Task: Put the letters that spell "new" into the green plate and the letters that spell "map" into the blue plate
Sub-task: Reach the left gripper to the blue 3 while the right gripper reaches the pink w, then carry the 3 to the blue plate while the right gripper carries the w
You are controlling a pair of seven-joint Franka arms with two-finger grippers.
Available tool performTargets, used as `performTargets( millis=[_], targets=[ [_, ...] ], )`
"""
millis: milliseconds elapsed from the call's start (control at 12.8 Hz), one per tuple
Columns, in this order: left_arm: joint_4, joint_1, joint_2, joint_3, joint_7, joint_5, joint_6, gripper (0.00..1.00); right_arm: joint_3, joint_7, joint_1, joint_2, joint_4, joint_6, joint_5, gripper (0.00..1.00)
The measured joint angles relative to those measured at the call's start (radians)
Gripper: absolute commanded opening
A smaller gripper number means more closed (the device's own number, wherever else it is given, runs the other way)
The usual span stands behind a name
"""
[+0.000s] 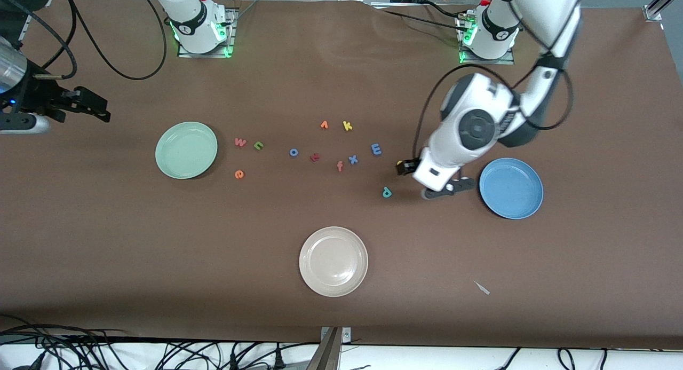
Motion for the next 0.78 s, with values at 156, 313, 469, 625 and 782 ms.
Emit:
performTargets(
  millis=[156, 313, 469, 625, 782],
  targets=[
    [-0.076, -0.065, 0.004, 0.000, -0.125, 0.006, 0.108, 1.00, 0.028, 0.000, 0.005, 0.030, -0.024, 0.000, 0.008, 1.00],
    [-0.134, -0.130, 0.006, 0.000, -0.282, 0.078, 0.188, 1.00, 0.073, 0.000, 0.031, 0.073, -0.052, 0.000, 0.012, 1.00],
    [-0.177, -0.185, 0.027, 0.001, -0.446, 0.163, 0.273, 1.00, 0.127, -0.002, 0.069, 0.118, -0.108, 0.051, 0.013, 1.00],
    [-0.185, -0.217, 0.067, 0.001, -0.511, 0.210, 0.307, 0.98, 0.194, -0.018, 0.083, 0.134, -0.192, 0.187, 0.012, 1.00],
    [-0.186, -0.228, 0.104, 0.002, -0.512, 0.215, 0.339, 0.93, 0.247, -0.042, 0.084, 0.132, -0.300, 0.329, 0.009, 1.00]
  ],
)
